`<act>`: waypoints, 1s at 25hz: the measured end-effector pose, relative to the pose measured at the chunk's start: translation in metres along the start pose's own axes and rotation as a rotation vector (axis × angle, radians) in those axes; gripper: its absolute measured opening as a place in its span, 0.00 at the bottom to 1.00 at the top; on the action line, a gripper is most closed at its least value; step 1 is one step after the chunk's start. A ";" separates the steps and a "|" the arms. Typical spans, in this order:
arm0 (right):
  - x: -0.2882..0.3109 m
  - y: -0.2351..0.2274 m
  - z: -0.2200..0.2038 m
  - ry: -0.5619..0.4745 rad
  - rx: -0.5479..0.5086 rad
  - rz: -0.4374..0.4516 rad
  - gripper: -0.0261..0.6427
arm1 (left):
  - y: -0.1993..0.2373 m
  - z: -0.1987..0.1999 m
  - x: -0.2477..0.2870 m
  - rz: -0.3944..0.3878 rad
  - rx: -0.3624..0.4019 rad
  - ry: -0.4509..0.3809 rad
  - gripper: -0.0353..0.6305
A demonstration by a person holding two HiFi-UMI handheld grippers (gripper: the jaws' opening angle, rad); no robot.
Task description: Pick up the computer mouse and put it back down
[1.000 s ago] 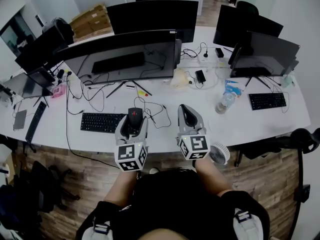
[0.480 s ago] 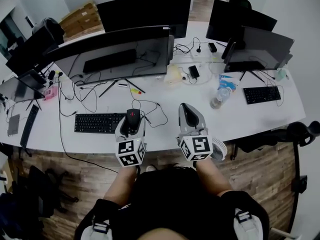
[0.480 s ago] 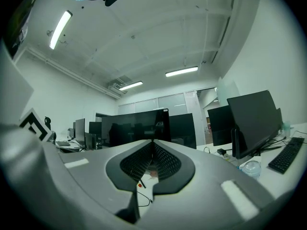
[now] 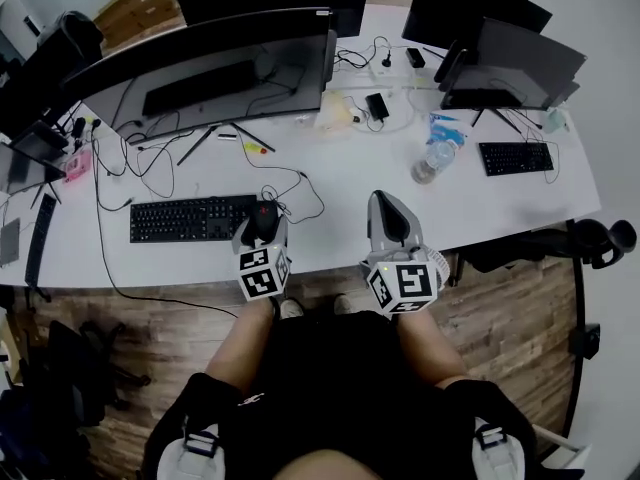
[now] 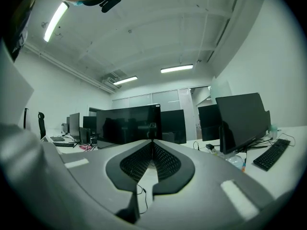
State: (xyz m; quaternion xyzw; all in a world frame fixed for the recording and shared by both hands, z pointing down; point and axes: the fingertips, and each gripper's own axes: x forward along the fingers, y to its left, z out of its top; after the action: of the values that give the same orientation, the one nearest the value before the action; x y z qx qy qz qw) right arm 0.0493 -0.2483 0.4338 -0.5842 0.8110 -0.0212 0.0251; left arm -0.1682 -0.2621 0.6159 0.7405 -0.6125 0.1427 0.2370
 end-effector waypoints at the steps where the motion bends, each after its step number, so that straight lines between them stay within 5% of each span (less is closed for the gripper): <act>1: -0.003 -0.002 0.000 0.004 -0.004 -0.009 0.04 | 0.000 -0.009 0.006 0.001 0.004 0.023 0.54; 16: -0.035 -0.024 -0.016 0.060 -0.028 -0.080 0.04 | -0.001 -0.132 0.055 0.053 0.030 0.347 0.54; 25: -0.033 -0.029 -0.014 0.049 -0.012 -0.082 0.04 | -0.006 -0.121 0.053 0.038 0.078 0.301 0.54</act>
State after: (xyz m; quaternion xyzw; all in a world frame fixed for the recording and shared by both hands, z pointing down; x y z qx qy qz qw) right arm 0.0866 -0.2266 0.4505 -0.6164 0.7868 -0.0315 0.0005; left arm -0.1415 -0.2418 0.7436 0.7078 -0.5778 0.2803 0.2942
